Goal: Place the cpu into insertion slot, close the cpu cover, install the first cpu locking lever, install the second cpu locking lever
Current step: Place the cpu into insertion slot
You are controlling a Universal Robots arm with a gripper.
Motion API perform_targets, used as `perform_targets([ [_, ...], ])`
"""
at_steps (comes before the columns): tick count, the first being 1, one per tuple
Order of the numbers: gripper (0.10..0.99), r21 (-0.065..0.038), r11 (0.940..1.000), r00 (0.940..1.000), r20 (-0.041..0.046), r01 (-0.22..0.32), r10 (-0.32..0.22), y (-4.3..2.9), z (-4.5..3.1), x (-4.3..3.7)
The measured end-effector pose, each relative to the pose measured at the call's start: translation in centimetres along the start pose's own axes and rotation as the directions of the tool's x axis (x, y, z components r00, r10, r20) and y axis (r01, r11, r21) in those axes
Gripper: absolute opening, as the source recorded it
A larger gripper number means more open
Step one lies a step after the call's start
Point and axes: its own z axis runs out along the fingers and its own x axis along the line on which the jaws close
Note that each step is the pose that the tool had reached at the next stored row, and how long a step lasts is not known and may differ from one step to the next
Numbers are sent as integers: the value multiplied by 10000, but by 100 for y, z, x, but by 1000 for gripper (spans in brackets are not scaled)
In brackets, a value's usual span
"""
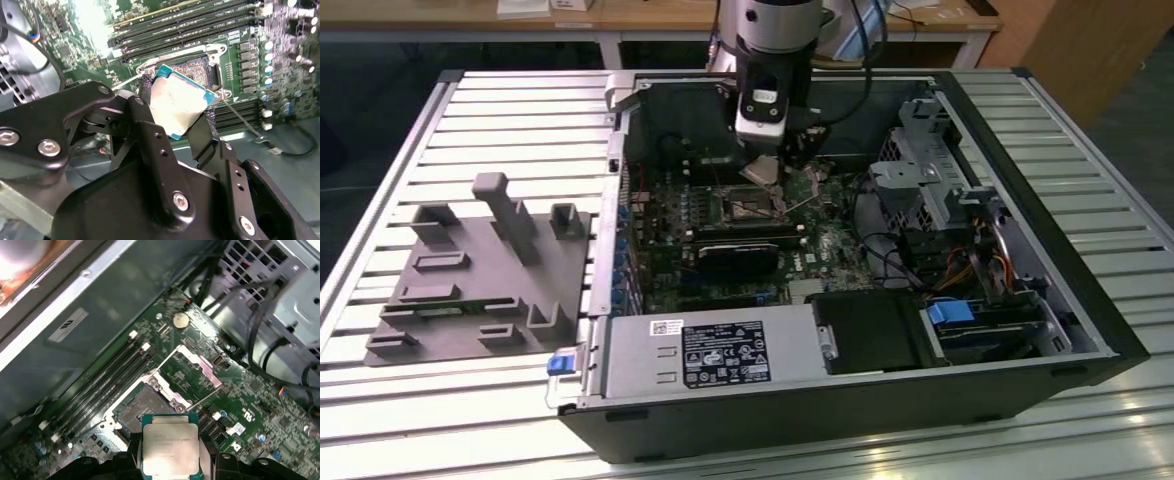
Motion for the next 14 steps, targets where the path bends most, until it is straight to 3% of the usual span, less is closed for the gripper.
perform_targets([
  [4, 537, 6, 9973, 9973, 45, -728, 728, -2, 25, 0],
  [7, 537, 7, 9920, 9919, 80, -1264, 1264, -3, 43, 0],
  [11, 537, 5, 9800, 9800, 125, -1988, 1987, -4, 69, 1],
  [14, 537, 3, 9679, 9678, 159, -2513, 2513, -6, 88, 1],
])
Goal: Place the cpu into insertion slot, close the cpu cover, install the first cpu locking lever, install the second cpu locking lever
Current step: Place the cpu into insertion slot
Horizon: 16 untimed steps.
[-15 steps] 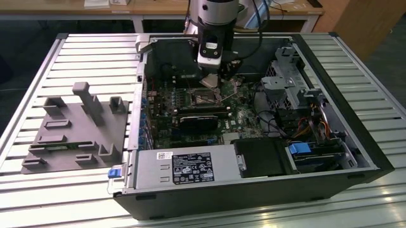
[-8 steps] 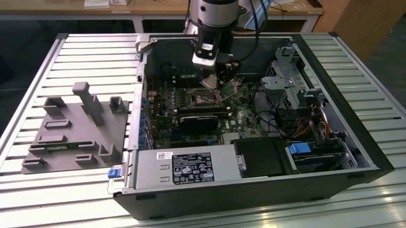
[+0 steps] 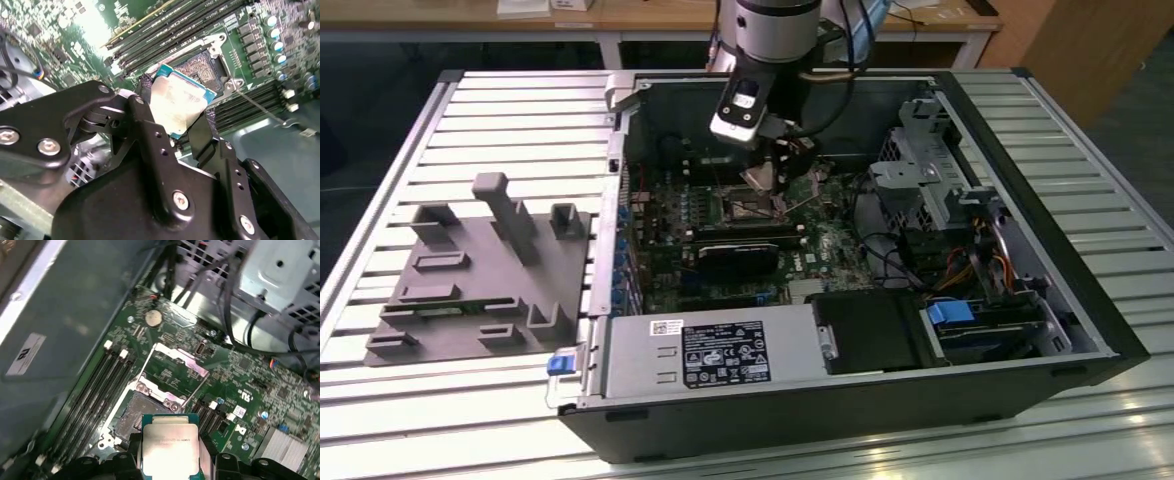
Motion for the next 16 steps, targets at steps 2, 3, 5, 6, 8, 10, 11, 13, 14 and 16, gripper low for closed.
perform_targets([
  [2, 537, 3, 9993, 9993, 22, -365, 365, -1, 13, 0],
  [3, 537, 3, 9985, 9985, 33, -544, 544, -1, 20, 0],
  [5, 537, 5, 9958, 9958, 56, -913, 913, -2, 34, 0],
  [6, 537, 5, 9940, 9940, 67, -1091, 1091, -2, 41, 1],
  [8, 537, 6, 9895, 9894, 90, -1447, 1447, -3, 54, 1],
  [10, 537, 5, 9833, 9833, 113, -1818, 1818, -4, 69, 1],
  [11, 537, 5, 9799, 9799, 125, -1993, 1993, -5, 75, 1],
  [13, 537, 3, 9721, 9720, 147, -2344, 2343, -5, 88, 1],
  [14, 537, 2, 9678, 9677, 158, -2518, 2517, -6, 93, 1],
  [16, 537, -2, 9581, 9580, 180, -2864, 2863, -6, 104, 1],
])
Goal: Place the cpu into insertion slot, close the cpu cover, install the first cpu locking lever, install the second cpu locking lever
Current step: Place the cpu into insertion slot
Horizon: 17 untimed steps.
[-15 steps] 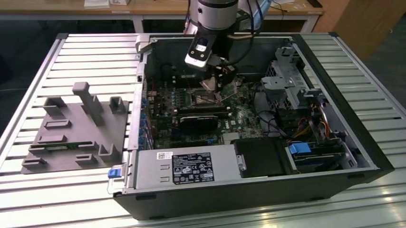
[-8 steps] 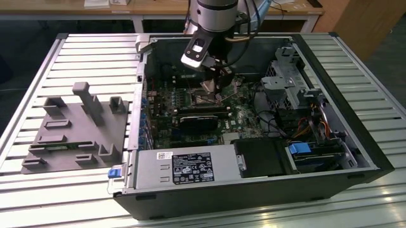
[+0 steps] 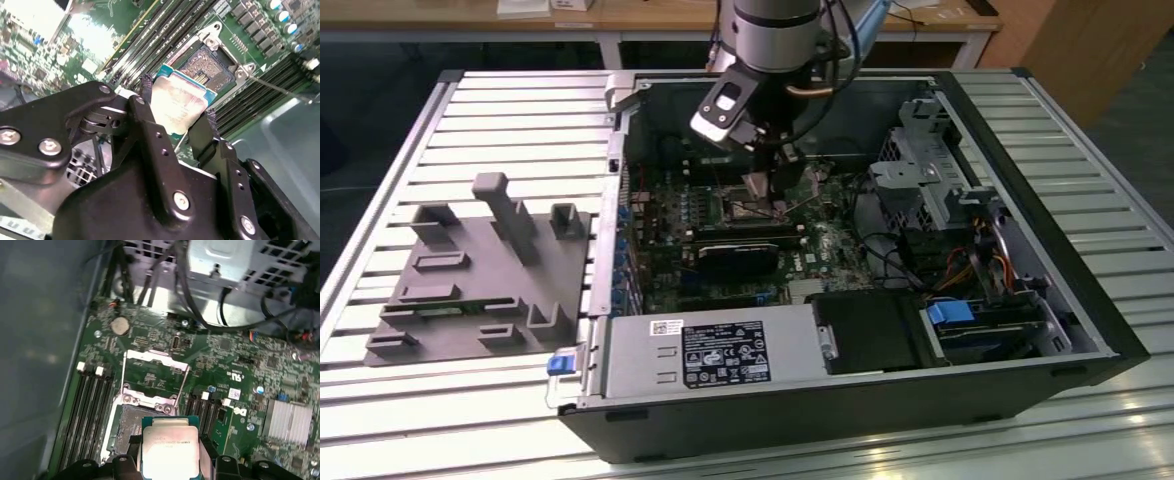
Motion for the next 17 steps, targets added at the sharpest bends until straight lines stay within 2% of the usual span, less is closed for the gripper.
perform_targets([
  [6, 537, 8, 9948, 9948, 67, -1020, 1020, -5, 22, 1],
  [9, 537, 0, 9938, 9938, 88, -1109, 1109, -18, 26, 6],
  [10, 537, -24, 9938, 9938, 120, -1107, 1108, -22, 28, 10],
  [11, 537, -91, 9938, 9938, 145, -1105, 1106, -33, 30, 13],
  [15, 537, -545, 9924, 9936, 184, -1103, 1114, -106, 43, 30],
  [17, 537, -724, 9913, 9935, 197, -1103, 1120, -134, 54, 35],
])
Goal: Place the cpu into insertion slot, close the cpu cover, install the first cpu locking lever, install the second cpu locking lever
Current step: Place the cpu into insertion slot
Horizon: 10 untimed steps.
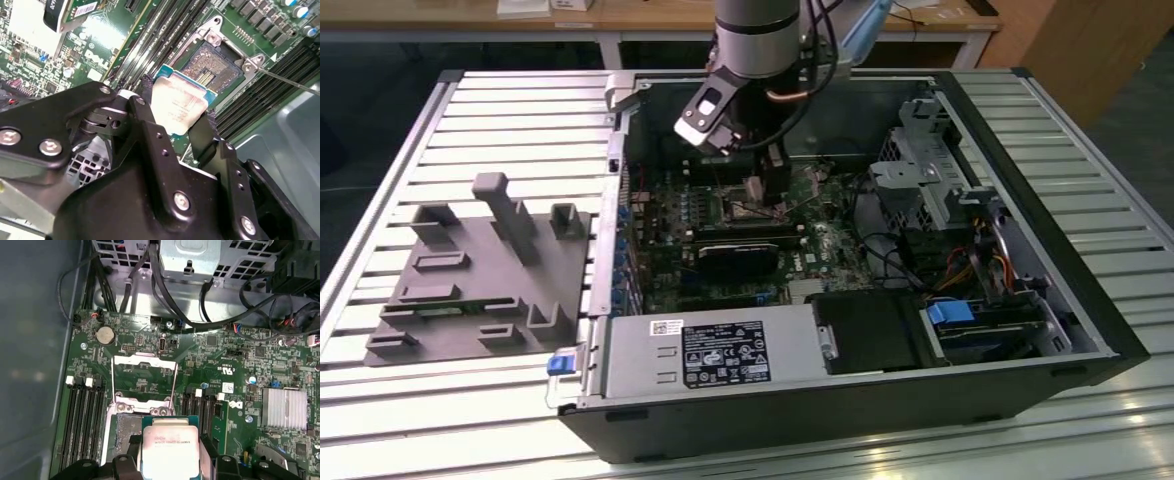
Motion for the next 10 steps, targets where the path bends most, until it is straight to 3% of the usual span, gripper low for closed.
perform_targets([
  [2, 537, -49, 10000, 10000, 8, -37, 37, -10, 16, 1],
  [10, 537, -51, 9990, 9990, 66, -451, 452, -22, 58, 43],
])
